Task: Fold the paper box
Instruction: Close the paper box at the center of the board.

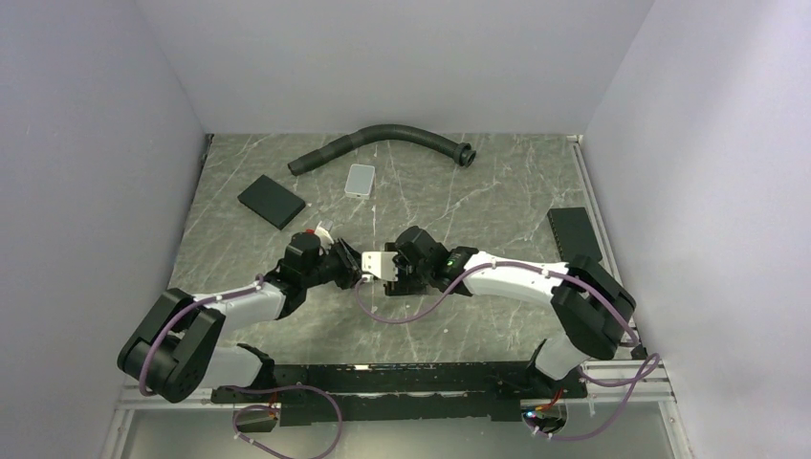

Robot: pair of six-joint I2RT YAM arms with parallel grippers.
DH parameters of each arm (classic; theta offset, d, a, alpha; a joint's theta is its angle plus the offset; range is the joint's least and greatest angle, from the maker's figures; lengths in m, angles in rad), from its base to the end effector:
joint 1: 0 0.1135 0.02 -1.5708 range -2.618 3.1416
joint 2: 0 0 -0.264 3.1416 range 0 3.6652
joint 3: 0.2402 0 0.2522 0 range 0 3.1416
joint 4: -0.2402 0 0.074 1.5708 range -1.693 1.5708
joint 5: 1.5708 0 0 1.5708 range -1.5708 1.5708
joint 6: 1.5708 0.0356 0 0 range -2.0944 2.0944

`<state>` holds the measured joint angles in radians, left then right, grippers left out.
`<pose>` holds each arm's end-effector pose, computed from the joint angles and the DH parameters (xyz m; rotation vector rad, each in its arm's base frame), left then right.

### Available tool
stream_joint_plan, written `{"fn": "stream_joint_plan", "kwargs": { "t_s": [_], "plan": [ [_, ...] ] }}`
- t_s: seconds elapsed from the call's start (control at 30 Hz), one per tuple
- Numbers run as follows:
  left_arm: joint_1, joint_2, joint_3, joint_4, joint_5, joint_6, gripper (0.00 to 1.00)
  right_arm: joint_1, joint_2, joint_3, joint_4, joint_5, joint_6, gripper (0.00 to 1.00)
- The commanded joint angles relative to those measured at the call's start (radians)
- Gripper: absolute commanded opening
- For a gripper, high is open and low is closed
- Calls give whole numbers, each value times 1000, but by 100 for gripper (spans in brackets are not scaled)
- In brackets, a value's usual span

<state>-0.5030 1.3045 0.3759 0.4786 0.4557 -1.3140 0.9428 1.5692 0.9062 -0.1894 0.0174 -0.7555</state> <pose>0.2033 -0.1298 0.1619 -0.6122 2.2921 -1.4965 0.1895 0.2600 0.1915 -1.8145 1.6073 0.0641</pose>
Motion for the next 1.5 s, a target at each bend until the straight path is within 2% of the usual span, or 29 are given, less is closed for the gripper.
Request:
{"fn": "stream_joint_plan", "kwargs": {
  "t_s": [0.0, 0.4, 0.73, 1.0, 1.2, 1.3, 1.47],
  "plan": [
    [13, 20, 5, -70, 3, 17, 27, -4, -59, -12, 55, 1, -14, 66],
    [36, 58, 3, -17, 30, -3, 27, 6, -45, -50, 99, 44, -61, 54],
    [41, 44, 3, -1, 43, 3, 27, 22, -29, -45, 97, 57, -59, 52],
    [53, -56, 19, -105, 32, 86, 29, 17, -23, -27, 57, 1, -42, 52],
    [55, -148, 31, -205, 8, 176, 37, 14, -16, -16, 44, -13, -32, 53],
    [55, -158, 21, -185, 17, 179, 38, 13, -11, -11, 37, -13, -26, 52],
    [55, -100, 7, -38, 62, 144, 38, 11, -2, -1, 26, -40, -18, 52]
  ]
}}
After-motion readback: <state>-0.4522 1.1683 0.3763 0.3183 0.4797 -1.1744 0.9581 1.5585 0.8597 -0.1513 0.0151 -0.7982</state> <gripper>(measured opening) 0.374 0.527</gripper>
